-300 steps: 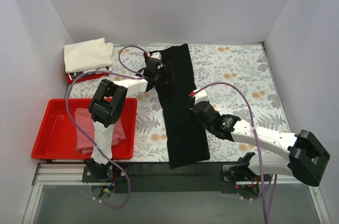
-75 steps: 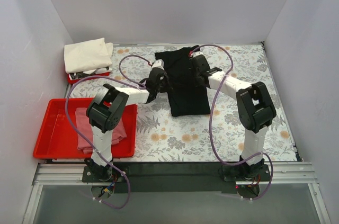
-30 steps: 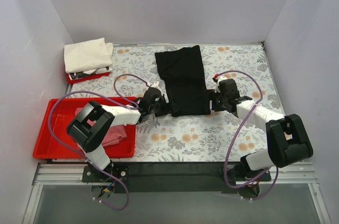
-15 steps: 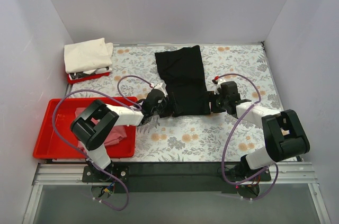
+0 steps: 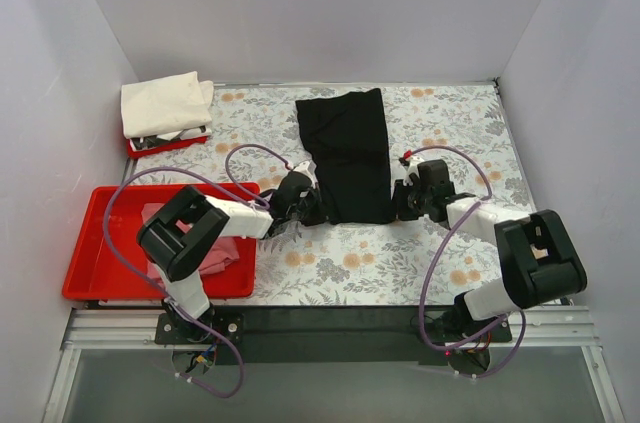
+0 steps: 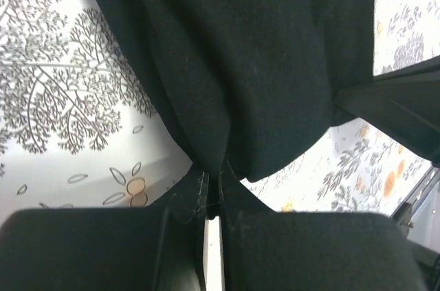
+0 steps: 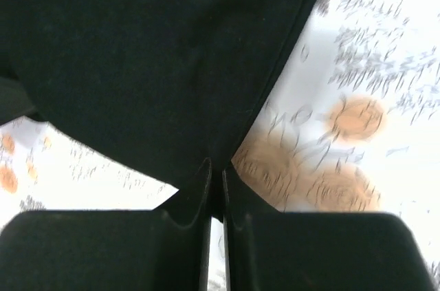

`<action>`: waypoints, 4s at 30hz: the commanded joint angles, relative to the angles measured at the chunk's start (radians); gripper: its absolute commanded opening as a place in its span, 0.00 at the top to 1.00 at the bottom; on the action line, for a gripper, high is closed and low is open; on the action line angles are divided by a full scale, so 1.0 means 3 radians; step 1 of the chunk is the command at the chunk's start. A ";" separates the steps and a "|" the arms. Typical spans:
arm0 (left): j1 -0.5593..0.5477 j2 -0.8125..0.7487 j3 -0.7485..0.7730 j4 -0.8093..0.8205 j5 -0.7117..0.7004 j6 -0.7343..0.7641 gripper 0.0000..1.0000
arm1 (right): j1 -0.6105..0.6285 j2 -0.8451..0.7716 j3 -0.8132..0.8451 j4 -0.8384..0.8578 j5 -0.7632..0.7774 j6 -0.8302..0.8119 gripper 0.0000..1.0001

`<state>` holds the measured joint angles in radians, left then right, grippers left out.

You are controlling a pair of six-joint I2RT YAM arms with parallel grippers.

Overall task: Fold and stack the t-shirts
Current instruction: Fold the tshirt

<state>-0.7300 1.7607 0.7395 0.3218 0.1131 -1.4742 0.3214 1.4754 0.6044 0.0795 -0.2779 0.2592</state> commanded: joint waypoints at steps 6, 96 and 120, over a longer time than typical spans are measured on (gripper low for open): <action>-0.0082 -0.0876 -0.0419 -0.0560 0.0338 0.0343 1.00 | 0.0120 -0.1097 -0.0184 -0.1077 -0.0153 -0.0219 0.99; -0.0292 -0.2234 -0.0440 -0.1129 -0.0806 0.0680 1.00 | 0.0918 -0.0429 0.1539 -0.1963 0.0553 -0.0552 0.99; 0.0025 -0.1845 0.0317 -0.1712 -0.1605 0.0670 0.14 | 0.0790 -0.0438 0.1861 -0.1871 0.1274 -0.0378 0.02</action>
<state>-0.7277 1.2678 0.8143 -0.1493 -0.3229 -1.2793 0.5621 1.4582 1.1362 -0.5148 0.0334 0.1284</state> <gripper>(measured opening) 0.859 0.979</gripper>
